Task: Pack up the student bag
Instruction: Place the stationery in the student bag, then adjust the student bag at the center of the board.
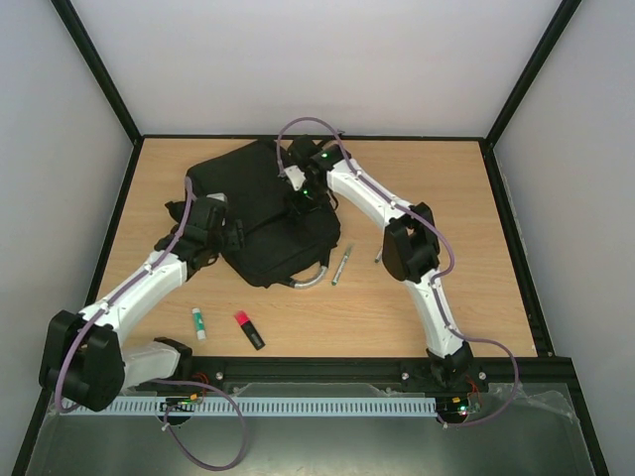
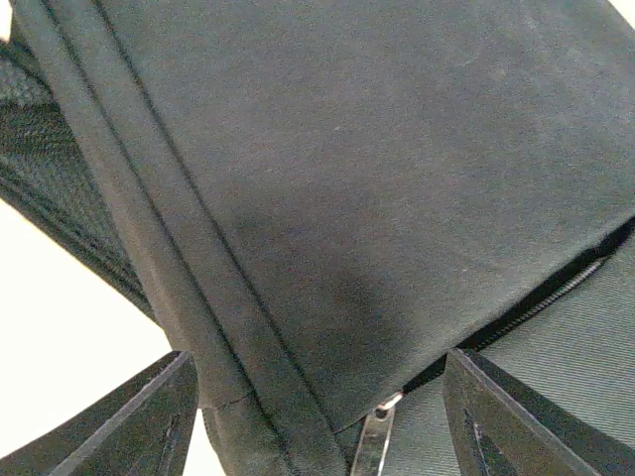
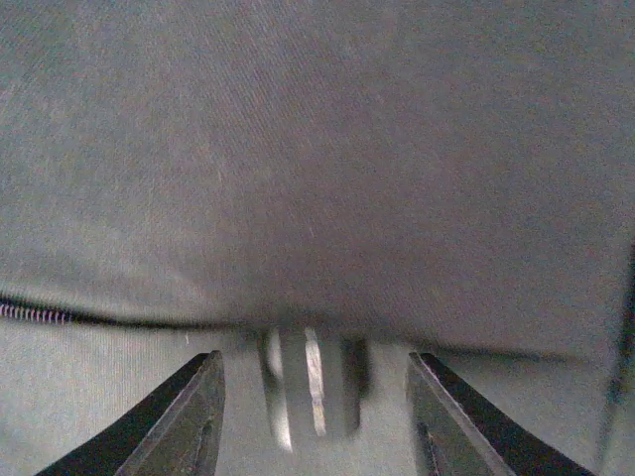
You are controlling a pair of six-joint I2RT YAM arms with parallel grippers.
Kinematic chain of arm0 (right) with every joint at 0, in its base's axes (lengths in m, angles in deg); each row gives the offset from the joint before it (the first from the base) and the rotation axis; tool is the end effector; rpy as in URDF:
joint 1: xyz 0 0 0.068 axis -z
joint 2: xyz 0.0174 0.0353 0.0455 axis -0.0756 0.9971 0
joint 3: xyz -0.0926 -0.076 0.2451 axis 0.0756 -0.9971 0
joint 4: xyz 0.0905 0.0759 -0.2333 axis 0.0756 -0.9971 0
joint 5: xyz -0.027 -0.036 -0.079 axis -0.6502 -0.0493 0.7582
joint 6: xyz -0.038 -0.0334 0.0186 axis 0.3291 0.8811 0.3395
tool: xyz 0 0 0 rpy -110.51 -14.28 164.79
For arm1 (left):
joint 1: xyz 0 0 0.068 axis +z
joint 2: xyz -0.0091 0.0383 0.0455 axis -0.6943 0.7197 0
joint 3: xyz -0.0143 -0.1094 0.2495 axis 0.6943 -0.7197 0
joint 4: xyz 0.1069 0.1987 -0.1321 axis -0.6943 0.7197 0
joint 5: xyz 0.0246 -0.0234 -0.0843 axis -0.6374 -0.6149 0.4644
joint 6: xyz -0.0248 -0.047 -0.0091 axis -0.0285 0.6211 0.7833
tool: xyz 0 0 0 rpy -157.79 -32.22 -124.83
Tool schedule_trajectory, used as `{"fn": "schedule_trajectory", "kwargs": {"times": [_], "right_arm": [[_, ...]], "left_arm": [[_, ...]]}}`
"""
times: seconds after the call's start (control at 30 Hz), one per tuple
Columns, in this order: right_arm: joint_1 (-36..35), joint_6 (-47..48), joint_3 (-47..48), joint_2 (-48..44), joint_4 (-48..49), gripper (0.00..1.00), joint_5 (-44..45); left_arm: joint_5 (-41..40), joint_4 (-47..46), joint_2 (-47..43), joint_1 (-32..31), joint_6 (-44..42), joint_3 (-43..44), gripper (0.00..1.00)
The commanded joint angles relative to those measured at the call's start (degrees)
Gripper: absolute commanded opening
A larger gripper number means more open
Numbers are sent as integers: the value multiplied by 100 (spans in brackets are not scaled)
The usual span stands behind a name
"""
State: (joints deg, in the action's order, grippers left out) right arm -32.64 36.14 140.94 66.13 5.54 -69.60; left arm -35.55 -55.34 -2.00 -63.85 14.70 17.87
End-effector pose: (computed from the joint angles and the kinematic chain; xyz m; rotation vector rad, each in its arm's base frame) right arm 0.4042 0.3128 0.2406 -0.8567 2.5118 0.4882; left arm 0.2393 -0.0815 0.2348 -0.1805 2.3095 -0.2482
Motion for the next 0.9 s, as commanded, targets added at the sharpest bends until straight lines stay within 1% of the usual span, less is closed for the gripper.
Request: {"fn": "schedule_trajectory", "kwargs": {"times": [0.0, 0.17, 0.23, 0.33, 0.4, 0.53, 0.6, 0.77, 0.87], "right_arm": [[330, 95, -442, -884, -164, 51, -397], [865, 550, -1389, -1732, -58, 52, -1358], [1034, 768, -2003, -2161, 213, 51, -1530], [1231, 939, -3128, -2820, 864, 51, -1716], [1291, 983, -3585, -3127, 1065, 51, -1801], [1298, 1081, -4423, -3621, 1454, 50, -2013], [1298, 1076, -4629, -3746, 1570, 50, -2037], [1298, 1092, -4761, -3704, 1546, 50, -2158], [1298, 1114, -4768, -3713, 1558, 50, -2191]], "left_arm": [[239, -168, -85, -156, -755, 308, 70], [143, -53, 265, -506, -1384, 750, 70], [36, 31, 536, -644, -1603, 959, 70], [-184, 152, 993, -953, -2031, 1214, 70], [-602, 255, 1269, -1184, -2248, 1367, 70], [-910, 296, 1681, -1424, -2584, 1573, 69], [-1200, 346, 1895, -1499, -2647, 1704, 69], [-2329, 599, 2414, -1563, -2538, 2026, 66], [-2625, 601, 2599, -1564, -2636, 2084, 64]]}}
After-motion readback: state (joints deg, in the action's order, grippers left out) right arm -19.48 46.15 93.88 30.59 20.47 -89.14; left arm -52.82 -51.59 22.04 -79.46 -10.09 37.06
